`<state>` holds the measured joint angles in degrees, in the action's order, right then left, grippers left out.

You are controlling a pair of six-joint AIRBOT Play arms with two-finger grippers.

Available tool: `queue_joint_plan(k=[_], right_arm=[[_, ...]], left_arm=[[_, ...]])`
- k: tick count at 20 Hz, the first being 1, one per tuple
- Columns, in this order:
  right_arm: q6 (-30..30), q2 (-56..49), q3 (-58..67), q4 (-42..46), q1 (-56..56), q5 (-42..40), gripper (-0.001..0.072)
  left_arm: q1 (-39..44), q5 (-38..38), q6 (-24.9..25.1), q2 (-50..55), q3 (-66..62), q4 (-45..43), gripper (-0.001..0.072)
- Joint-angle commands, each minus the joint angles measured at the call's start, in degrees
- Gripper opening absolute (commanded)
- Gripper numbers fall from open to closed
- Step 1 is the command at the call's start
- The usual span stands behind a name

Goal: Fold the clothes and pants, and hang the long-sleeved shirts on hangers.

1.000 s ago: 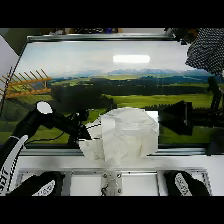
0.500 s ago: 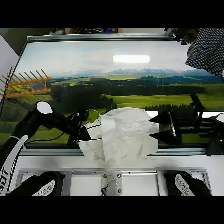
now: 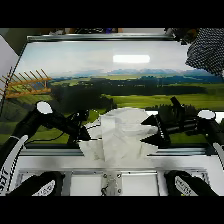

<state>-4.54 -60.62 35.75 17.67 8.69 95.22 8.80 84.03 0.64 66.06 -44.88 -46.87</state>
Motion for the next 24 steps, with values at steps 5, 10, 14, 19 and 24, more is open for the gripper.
queue_joint_plan(k=[5, 10, 14, 19, 24], right_arm=[[-0.24, -0.48, -0.02, -0.2, -4.85, -5.35, 0.07], [-0.22, -0.46, -0.02, -0.2, -5.2, -5.2, 0.0699], [-0.22, -0.46, -0.02, -0.35, -5.2, -5.2, 0.07], [-0.24, -0.46, -0.02, -0.44, -5.2, -5.49, 0.0699], [-0.24, -0.46, -0.02, -0.39, -5.2, -6.05, 0.0241]], left_arm=[[0.02, 0.02, -0.02, 0.02, 0.02, 0.02, 0.0006], [0.02, 0.02, -0.02, 0.02, 0.02, 0.02, 0.0006], [0.02, 0.04, -0.02, 0.02, 0.02, 0.02, 0.0006], [0.02, 0.07, -0.02, 0.02, 0.02, 0.02, 0.0006], [0.02, 0.52, -0.02, 0.02, 0.02, 0.0, 0.0006]])
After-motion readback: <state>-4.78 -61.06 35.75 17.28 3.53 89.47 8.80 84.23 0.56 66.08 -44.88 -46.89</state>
